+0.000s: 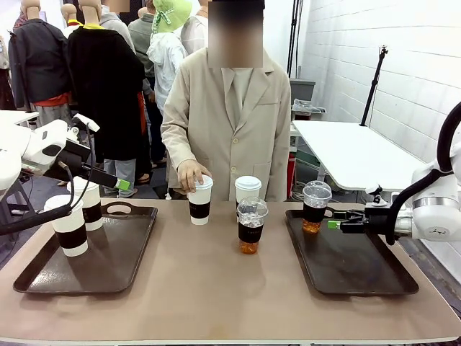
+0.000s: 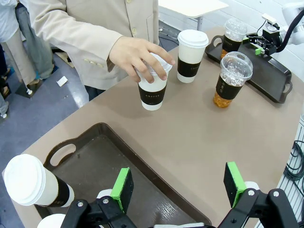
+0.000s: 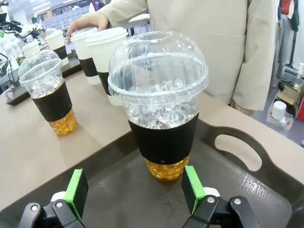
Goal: Distribute the coffee onto the tray.
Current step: Pick up another iced Americano from the middle of the table and place it on the right Handle tray.
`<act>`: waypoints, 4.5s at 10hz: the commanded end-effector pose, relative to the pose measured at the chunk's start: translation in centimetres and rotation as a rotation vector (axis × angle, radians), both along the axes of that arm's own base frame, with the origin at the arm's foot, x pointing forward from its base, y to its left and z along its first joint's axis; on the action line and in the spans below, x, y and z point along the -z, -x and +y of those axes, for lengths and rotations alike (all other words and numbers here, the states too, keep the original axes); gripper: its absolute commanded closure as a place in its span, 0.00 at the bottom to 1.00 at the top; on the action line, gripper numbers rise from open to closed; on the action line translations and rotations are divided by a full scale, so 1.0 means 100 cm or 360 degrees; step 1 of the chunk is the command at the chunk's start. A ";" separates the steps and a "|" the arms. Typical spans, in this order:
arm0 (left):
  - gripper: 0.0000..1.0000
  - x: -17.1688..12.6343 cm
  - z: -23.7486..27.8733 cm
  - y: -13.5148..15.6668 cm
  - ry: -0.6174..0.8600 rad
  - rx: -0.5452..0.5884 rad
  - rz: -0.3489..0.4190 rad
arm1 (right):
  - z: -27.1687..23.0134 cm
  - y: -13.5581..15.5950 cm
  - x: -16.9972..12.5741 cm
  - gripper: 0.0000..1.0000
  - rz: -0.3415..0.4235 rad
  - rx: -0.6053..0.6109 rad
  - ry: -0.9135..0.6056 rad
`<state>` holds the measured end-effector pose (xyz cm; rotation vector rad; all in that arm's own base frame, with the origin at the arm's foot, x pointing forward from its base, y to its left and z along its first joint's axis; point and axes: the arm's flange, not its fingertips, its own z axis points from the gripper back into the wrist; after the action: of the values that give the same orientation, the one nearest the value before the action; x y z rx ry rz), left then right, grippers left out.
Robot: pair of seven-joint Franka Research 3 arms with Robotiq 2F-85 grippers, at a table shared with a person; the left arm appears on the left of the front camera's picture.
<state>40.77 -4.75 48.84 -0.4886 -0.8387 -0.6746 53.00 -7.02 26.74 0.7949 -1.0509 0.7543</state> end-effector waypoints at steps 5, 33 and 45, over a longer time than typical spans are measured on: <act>0.00 0.003 0.001 -0.002 0.0012 0.0009 0.0000 | 0.005 0.014 -0.014 0.00 0.0033 -0.0065 0.0067; 0.00 0.003 0.001 -0.002 0.0012 0.0009 0.0000 | 0.110 0.041 -0.022 0.00 -0.0309 -0.0638 0.0014; 0.00 0.003 0.001 -0.002 0.0012 0.0009 0.0000 | 0.176 -0.003 0.000 0.00 -0.0269 -0.0767 -0.0021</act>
<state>40.76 -4.76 48.84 -0.4884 -0.8385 -0.6748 52.48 10.06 26.68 1.0313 -1.0336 1.2672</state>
